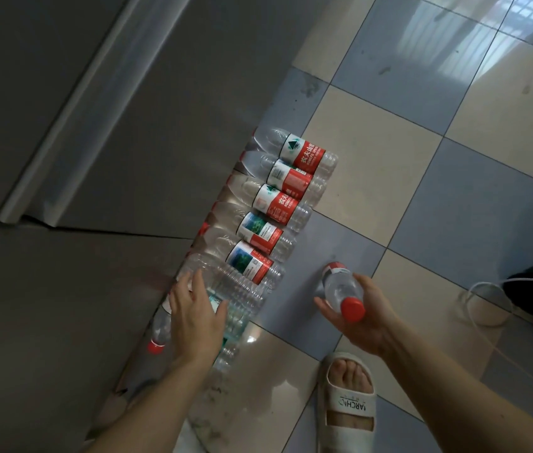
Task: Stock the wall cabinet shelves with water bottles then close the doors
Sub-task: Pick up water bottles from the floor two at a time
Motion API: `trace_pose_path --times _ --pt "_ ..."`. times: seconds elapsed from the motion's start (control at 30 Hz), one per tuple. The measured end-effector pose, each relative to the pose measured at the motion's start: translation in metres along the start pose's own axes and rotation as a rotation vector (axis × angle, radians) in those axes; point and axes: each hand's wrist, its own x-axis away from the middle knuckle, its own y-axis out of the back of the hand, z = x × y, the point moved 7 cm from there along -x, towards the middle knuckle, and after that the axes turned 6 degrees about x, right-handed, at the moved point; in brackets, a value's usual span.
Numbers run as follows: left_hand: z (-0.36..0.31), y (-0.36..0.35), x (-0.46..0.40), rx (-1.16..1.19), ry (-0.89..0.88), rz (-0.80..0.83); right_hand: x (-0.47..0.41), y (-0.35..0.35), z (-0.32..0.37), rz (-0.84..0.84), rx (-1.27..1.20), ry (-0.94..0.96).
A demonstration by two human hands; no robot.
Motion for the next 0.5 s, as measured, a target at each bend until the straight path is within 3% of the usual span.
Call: trace_pose_path --times 0.13,0.37,0.5 --pt "-0.002 0.006 -0.002 -0.109 -0.092 -0.013 -0.002 0.000 0.004 0.058 0.162 0.030" --pt "0.032 -0.027 -0.014 -0.129 0.096 0.236 -0.001 0.005 0.022 0.107 0.200 0.103" --pt "0.031 -0.029 -0.009 -0.078 0.103 0.214 0.005 0.001 0.024 0.145 0.237 0.067"
